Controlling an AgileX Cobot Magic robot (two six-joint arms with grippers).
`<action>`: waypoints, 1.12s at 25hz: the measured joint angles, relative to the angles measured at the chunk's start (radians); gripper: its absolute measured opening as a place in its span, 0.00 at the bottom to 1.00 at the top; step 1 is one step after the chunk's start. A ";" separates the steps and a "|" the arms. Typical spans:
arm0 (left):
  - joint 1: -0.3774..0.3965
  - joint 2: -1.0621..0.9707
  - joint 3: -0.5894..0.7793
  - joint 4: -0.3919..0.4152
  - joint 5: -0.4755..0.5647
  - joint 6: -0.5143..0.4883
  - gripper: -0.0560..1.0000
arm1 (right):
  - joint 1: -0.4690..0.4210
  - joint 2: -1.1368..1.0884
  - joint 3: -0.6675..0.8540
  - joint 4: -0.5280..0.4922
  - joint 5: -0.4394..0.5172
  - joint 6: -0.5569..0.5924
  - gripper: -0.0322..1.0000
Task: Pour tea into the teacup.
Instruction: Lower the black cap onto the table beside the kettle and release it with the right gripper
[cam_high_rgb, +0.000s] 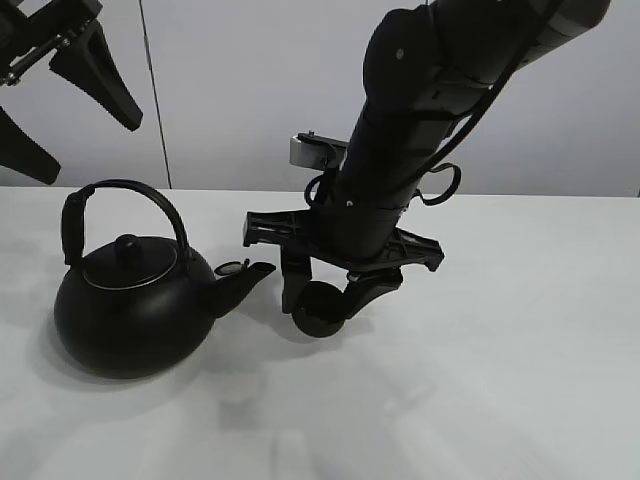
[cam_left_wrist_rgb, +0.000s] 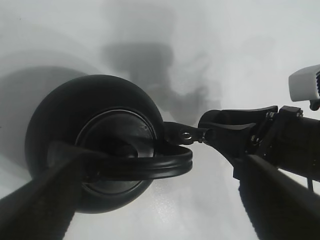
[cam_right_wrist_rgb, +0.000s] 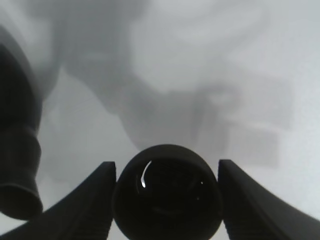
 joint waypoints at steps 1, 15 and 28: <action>0.000 0.000 0.000 0.000 0.000 0.000 0.64 | 0.000 0.000 0.000 0.003 0.000 0.000 0.42; 0.000 0.000 0.000 0.000 -0.001 0.000 0.64 | 0.000 0.036 -0.017 0.036 0.007 -0.047 0.42; 0.000 0.000 0.000 0.000 -0.001 0.000 0.64 | 0.000 0.055 -0.026 0.036 0.024 -0.056 0.42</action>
